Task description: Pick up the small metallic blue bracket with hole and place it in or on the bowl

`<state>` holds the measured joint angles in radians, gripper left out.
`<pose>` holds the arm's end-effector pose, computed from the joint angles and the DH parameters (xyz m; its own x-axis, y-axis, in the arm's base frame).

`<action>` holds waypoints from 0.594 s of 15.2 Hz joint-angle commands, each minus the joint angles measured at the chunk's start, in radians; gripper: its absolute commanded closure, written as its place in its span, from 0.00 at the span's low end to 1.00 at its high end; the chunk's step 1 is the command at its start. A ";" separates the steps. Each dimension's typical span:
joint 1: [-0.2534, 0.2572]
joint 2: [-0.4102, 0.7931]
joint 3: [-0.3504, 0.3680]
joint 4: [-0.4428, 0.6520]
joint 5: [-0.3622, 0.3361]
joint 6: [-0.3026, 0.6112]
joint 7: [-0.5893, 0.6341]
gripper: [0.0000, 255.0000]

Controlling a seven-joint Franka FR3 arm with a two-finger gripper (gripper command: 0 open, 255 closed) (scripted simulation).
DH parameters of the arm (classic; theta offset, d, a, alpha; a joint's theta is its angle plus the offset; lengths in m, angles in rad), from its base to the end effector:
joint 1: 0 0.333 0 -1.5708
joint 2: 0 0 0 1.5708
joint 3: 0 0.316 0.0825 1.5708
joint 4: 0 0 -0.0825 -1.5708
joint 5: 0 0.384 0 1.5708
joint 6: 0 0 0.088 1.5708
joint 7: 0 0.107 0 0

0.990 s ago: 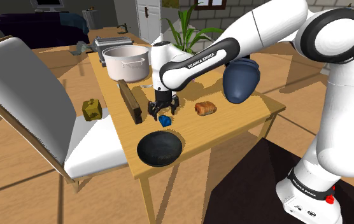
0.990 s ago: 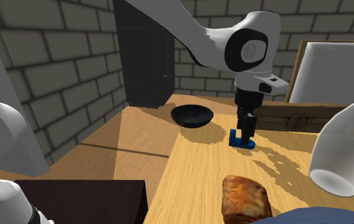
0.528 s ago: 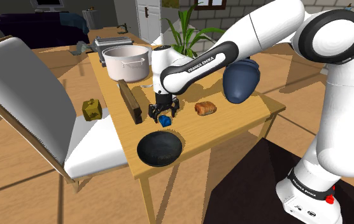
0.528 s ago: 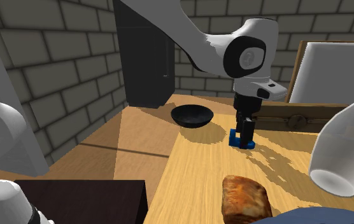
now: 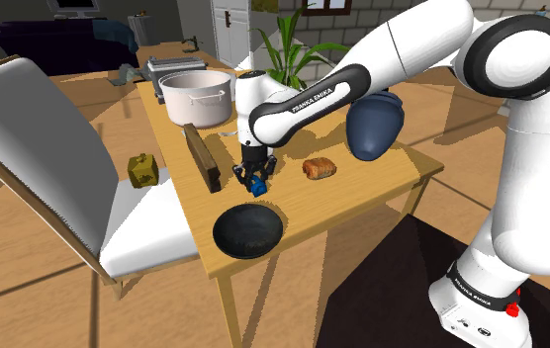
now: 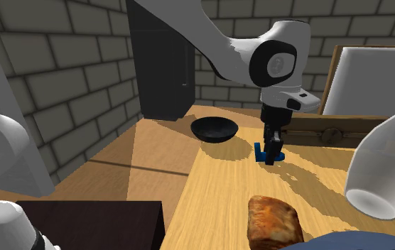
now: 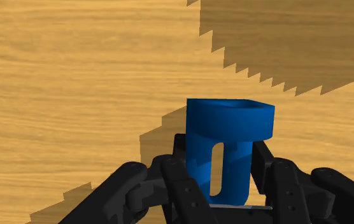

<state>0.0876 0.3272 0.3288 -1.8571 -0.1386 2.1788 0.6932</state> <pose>0.5818 0.2379 0.3546 0.9768 -0.2136 0.0181 -0.2136 -0.9769 -0.0009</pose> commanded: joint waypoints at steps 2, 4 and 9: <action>0.000 0.000 0.000 0.000 0.000 0.000 0.000 1.00; 0.000 0.000 0.000 0.000 0.000 0.000 0.000 1.00; -0.004 -0.030 0.005 0.029 0.014 -0.057 -0.010 1.00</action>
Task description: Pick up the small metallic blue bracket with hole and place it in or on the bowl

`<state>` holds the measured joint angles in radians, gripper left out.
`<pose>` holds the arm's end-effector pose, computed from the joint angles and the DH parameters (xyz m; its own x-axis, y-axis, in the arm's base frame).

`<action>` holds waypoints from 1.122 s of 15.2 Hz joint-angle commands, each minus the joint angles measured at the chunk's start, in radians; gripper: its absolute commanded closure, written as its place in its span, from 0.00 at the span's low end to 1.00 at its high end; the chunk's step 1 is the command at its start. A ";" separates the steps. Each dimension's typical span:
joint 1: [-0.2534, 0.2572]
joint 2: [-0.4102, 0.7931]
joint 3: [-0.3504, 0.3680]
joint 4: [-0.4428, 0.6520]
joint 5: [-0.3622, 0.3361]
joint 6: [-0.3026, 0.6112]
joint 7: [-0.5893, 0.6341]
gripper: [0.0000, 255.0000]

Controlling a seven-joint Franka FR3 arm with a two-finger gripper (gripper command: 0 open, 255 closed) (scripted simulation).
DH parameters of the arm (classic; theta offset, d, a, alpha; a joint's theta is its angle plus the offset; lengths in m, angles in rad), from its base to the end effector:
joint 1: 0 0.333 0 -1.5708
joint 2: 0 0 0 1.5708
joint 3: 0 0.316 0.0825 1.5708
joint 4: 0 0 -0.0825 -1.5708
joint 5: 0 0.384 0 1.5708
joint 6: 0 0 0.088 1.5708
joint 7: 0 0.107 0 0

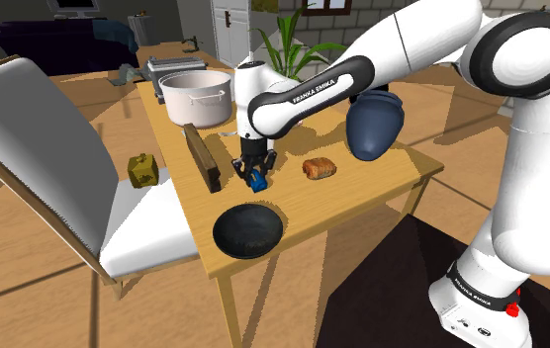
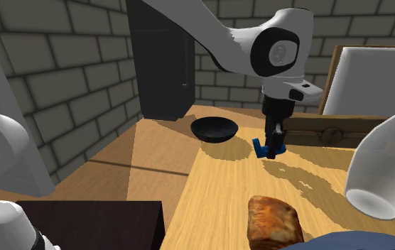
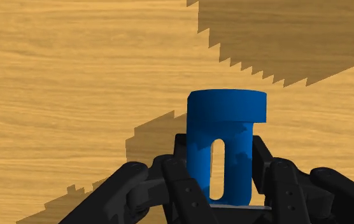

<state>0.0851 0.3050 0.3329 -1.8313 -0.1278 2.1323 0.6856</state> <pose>0.5824 0.2381 0.3757 0.9768 -0.2135 0.0182 -0.2135 -0.9769 -0.0009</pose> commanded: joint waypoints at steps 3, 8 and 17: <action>-0.003 -0.024 0.004 0.023 0.011 -0.046 -0.007 1.00; -0.005 -0.046 0.007 0.062 0.022 -0.105 -0.015 1.00; -0.005 -0.074 0.012 0.147 0.035 -0.217 -0.025 1.00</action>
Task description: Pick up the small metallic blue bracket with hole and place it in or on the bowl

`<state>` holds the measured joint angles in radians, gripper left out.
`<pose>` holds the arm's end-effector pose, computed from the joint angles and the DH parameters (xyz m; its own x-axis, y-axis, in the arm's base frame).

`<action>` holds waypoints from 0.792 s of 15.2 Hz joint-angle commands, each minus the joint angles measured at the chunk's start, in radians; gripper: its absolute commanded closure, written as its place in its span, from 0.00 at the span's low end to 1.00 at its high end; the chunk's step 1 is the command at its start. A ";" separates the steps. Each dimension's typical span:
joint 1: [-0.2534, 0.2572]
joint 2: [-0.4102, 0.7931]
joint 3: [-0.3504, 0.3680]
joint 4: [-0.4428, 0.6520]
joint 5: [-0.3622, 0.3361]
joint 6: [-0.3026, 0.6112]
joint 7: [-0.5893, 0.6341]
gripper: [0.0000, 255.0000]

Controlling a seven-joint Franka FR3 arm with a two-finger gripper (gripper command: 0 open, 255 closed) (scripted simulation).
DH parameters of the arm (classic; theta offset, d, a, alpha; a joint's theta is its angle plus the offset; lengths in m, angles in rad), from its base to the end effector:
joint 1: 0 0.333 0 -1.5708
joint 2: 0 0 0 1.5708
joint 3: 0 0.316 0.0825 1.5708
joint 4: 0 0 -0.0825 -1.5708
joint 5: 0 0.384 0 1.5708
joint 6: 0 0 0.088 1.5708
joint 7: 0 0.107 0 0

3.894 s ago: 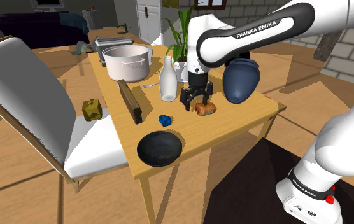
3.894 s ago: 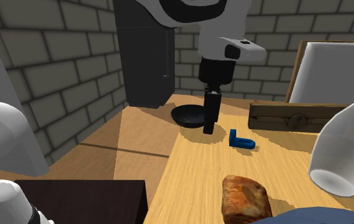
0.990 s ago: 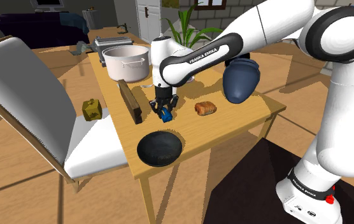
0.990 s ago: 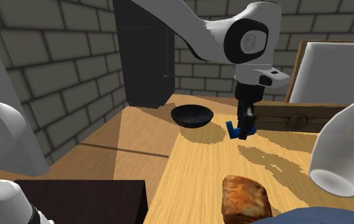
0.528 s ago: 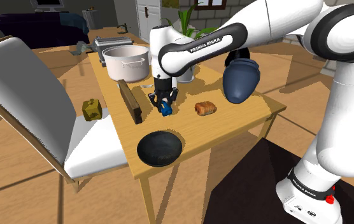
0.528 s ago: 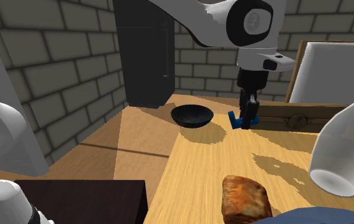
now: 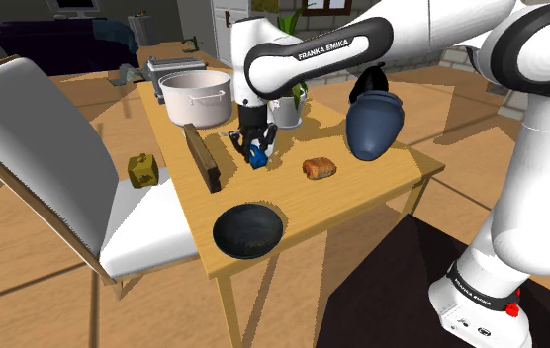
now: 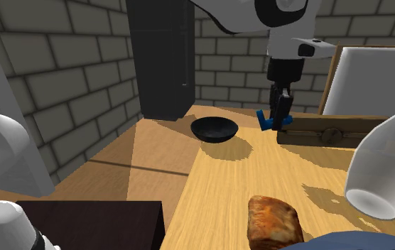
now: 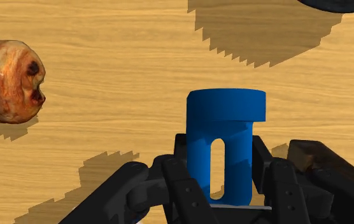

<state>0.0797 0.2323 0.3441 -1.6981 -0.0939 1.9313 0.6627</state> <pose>0.5814 0.2380 0.4644 0.9767 -0.2138 0.0185 -0.2139 -0.9769 -0.0010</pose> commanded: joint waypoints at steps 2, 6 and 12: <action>0.009 -0.021 0.008 -0.004 0.006 -0.017 0.015 1.00; 0.047 -0.085 0.041 -0.091 0.022 0.008 0.086 1.00; 0.110 -0.153 0.097 -0.183 0.044 0.033 0.201 1.00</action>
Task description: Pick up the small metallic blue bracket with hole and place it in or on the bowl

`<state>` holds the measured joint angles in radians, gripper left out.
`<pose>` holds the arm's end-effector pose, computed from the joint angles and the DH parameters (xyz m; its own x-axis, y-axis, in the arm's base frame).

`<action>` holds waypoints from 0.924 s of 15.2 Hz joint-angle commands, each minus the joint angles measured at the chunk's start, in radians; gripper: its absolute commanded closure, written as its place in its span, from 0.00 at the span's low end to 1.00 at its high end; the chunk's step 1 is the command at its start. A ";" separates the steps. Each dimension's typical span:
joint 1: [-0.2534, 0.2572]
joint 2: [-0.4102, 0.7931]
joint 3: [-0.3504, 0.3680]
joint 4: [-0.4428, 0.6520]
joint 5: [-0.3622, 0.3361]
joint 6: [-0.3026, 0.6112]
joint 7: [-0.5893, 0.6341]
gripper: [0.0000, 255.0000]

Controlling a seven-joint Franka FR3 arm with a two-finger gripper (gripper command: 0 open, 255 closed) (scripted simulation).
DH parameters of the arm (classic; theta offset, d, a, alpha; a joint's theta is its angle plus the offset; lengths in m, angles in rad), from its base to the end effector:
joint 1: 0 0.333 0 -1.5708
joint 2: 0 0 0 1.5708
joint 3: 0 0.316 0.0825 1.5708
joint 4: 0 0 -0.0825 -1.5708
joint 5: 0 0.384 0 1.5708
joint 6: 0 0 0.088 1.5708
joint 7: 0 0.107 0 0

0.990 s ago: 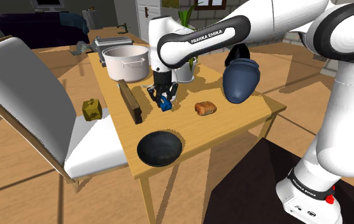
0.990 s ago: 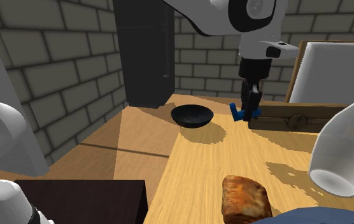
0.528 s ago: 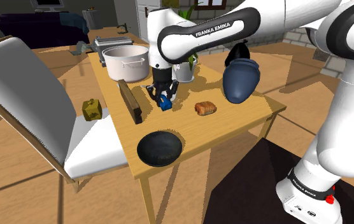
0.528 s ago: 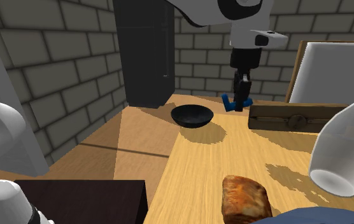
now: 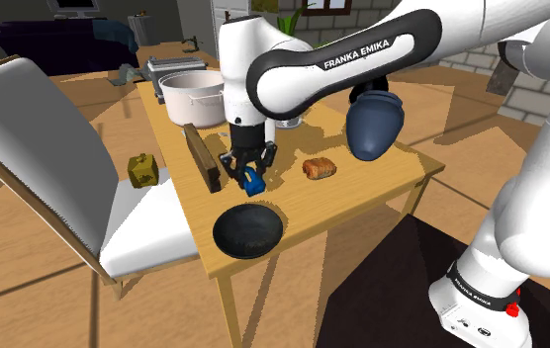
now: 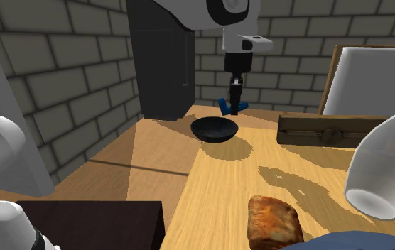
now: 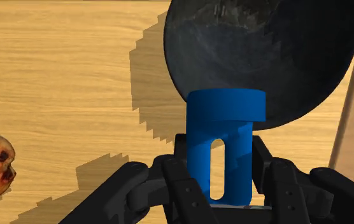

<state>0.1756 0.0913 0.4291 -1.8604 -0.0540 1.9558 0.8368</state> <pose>0.4872 0.3248 0.4720 0.9770 -0.2123 0.0176 -0.2123 -0.9772 -0.0011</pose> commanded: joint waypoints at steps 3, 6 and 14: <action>0.047 -0.035 0.043 -0.050 0.011 0.016 0.089 1.00; 0.071 -0.041 0.064 -0.073 0.012 0.033 0.135 1.00; 0.075 -0.005 0.064 -0.144 -0.009 0.135 0.151 1.00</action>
<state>0.2499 0.0792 0.4932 -1.9957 -0.0592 2.0752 0.9853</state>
